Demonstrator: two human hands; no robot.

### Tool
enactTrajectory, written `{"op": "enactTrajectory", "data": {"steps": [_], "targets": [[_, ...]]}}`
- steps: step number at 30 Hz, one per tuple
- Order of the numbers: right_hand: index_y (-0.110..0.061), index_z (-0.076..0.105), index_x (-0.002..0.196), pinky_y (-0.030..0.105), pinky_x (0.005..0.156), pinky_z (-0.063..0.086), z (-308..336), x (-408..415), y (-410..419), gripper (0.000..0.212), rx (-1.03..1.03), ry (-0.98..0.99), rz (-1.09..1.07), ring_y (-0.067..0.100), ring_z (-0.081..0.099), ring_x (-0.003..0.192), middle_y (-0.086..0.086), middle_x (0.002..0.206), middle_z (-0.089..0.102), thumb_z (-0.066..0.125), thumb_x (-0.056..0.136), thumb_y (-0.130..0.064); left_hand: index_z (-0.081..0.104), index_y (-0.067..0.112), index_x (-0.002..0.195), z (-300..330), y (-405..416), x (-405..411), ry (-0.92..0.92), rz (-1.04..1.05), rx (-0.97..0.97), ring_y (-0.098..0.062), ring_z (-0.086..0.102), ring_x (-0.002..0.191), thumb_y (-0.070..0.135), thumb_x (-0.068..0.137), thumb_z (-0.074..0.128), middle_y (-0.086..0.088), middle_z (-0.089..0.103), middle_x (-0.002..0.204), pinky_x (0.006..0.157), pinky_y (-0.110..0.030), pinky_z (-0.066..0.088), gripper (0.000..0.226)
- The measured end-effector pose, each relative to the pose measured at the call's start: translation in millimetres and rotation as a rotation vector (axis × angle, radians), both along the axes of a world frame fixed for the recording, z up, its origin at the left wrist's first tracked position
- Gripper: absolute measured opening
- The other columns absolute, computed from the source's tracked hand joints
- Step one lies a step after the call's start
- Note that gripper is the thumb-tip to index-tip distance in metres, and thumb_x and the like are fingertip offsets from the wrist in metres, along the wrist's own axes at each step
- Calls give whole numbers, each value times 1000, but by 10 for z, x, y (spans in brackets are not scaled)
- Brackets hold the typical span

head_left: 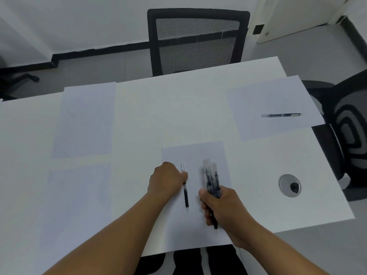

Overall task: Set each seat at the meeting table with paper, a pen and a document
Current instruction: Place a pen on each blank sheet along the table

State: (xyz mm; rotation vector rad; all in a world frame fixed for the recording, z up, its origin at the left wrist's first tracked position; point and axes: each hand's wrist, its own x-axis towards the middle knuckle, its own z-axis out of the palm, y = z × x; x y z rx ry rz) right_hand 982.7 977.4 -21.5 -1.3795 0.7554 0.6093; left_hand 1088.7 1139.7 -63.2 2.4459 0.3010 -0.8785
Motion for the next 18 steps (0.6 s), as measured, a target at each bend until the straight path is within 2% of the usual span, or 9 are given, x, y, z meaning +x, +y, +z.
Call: {"op": "enactTrajectory", "data": {"steps": [8,14,18], "targets": [[-10,66,89,36,63,56,46,52,-22,27,-26,9,4,21,58,63,5,70,64,69,103,-33,36,18,60,-4,-6,-16,-7,21,-2,-20,41,50,37,89,76,5,40,53,56,-29,34,53],[-6,70,93,33,62,55,112,46,-19,25,-26,-10,1,20,57,63,4,69,63,71,102,-29,35,19,60,56,29,-31,1,39,-31,-19,39,51,36,88,80,5,39,52,57,-29,33,56],[-6,69,93,33,62,55,150,28,-5,25,-32,-13,6,20,57,63,5,70,64,71,102,-29,44,17,67,167,59,-44,-26,71,-43,-23,49,60,38,87,80,-1,53,64,61,-31,40,46]]}}
